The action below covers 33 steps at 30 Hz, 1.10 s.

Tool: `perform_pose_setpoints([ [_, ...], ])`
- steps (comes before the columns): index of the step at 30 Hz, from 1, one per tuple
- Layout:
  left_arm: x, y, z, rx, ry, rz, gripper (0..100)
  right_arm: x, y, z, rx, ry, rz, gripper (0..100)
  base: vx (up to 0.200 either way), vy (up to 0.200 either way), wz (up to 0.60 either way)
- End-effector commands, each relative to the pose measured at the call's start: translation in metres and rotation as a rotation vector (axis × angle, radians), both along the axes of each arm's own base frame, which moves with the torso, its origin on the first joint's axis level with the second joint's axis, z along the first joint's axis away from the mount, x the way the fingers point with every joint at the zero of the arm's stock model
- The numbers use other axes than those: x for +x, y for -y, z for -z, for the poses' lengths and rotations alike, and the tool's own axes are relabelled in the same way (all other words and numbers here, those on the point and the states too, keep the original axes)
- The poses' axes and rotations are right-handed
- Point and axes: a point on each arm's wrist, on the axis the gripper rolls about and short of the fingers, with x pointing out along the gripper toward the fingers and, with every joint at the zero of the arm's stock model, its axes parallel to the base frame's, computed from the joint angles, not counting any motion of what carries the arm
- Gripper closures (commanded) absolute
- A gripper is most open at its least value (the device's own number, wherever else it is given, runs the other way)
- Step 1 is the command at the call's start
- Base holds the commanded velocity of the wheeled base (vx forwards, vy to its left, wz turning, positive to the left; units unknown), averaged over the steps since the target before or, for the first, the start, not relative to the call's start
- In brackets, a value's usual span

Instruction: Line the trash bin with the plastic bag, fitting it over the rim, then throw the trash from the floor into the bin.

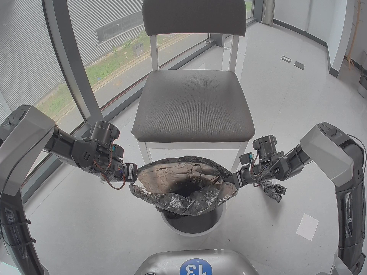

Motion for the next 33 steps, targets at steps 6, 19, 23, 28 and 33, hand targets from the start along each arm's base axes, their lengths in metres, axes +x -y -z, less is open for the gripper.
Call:
perform_pose_setpoints([
  [6,0.007,-0.004,0.017,0.020,-0.028,0.004,100,0.008,-0.012,0.006,0.000,-0.017,-0.014,100,0.000,0.000,0.00],
  [19,0.023,0.005,0.044,0.042,-0.058,0.034,100,0.017,-0.010,0.029,-0.024,-0.103,-0.003,100,0.000,0.000,0.00],
  [23,0.024,0.010,0.051,0.045,-0.069,0.045,100,0.019,0.001,0.032,-0.036,-0.142,0.019,100,0.000,0.000,0.00],
  [28,0.022,0.014,0.056,0.050,-0.085,0.057,100,0.018,0.011,0.034,-0.056,-0.183,0.027,100,0.000,0.000,0.00],
  [33,0.020,0.015,0.057,0.054,-0.098,0.060,100,0.016,0.015,0.036,-0.081,-0.184,0.000,100,0.000,0.000,0.00],
])
